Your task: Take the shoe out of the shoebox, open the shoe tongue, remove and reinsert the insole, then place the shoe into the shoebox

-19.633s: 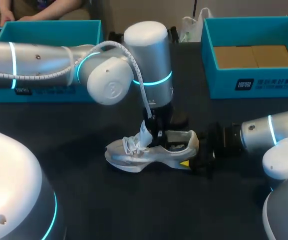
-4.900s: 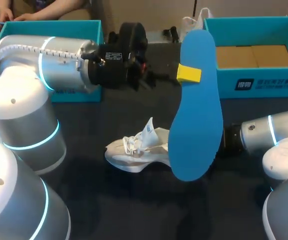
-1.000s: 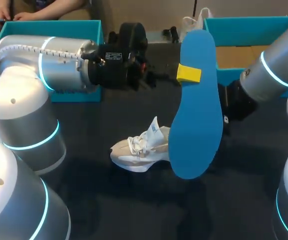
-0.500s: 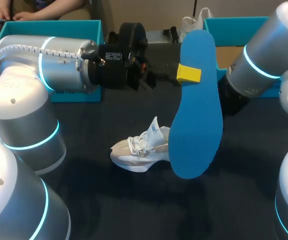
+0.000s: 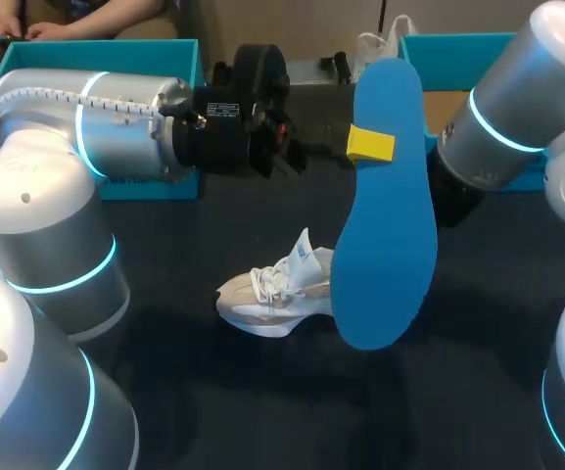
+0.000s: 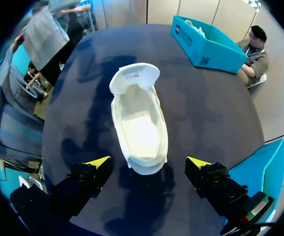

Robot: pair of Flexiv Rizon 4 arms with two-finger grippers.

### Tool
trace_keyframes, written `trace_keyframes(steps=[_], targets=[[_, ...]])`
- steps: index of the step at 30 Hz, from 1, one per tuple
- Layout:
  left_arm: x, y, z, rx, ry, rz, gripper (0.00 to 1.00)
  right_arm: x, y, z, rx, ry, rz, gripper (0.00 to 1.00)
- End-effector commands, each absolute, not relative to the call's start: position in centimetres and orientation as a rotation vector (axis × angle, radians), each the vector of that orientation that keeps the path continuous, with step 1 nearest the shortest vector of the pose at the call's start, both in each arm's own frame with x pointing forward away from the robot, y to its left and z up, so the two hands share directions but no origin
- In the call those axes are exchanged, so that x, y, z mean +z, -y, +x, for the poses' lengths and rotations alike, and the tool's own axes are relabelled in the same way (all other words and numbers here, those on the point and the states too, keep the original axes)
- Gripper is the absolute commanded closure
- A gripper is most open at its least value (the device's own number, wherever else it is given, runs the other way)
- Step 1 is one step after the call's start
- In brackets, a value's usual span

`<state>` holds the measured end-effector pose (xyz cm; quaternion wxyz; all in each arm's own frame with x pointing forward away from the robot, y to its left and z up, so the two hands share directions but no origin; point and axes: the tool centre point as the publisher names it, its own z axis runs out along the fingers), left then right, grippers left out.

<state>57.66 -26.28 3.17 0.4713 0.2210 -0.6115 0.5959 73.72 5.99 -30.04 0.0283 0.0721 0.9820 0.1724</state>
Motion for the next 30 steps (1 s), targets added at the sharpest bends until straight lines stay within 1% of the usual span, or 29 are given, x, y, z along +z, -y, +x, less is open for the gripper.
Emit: trace_keyframes(steps=[1, 6, 16, 30], targets=[[3.1, 26.3, 57.5, 1.459, 1.499, 0.544, 1.00, -30.1, -6.0, 73.6, 0.529, -3.028, 0.224, 0.00], [3.1, 26.3, 57.5, 1.459, 1.499, 0.544, 1.00, -30.2, -5.5, 74.4, 0.532, -3.030, 0.124, 0.00], [3.1, 26.3, 57.5, 1.459, 1.499, 0.544, 1.00, -30.5, -5.7, 75.9, 0.389, -3.080, 0.072, 0.00], [3.1, 26.3, 57.5, 1.459, 1.499, 0.544, 1.00, -30.9, -9.0, 74.2, 0.379, -3.085, 0.042, 0.00]])
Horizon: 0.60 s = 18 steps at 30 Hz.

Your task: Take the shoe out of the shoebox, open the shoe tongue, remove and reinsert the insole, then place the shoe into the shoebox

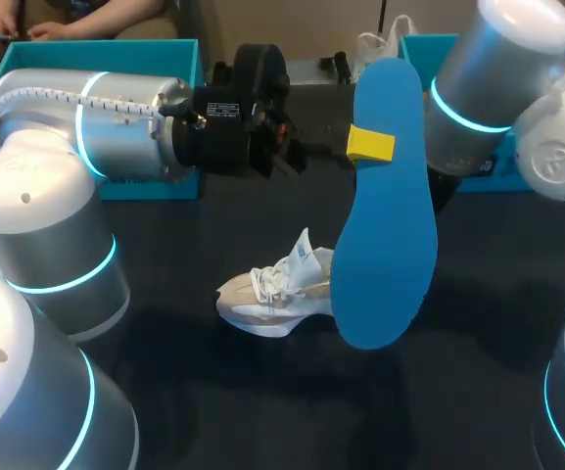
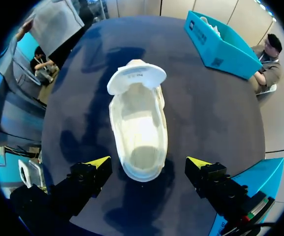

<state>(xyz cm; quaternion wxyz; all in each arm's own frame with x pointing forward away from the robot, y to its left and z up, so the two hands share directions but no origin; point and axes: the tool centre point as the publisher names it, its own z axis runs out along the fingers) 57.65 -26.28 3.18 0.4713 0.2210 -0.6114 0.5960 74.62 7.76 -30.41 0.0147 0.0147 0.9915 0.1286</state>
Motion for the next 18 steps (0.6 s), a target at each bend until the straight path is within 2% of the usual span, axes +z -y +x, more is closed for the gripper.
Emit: trace_keyframes(steps=[1, 18], targets=[[3.14, 26.28, 57.55, 1.459, 1.499, 0.544, 1.00, -31.01, -9.30, 74.00, 0.374, -3.087, 0.035, 0.00], [3.14, 26.28, 57.55, 1.459, 1.499, 0.544, 1.00, -31.13, -10.06, 73.55, 0.341, -3.097, 0.048, 0.00]])
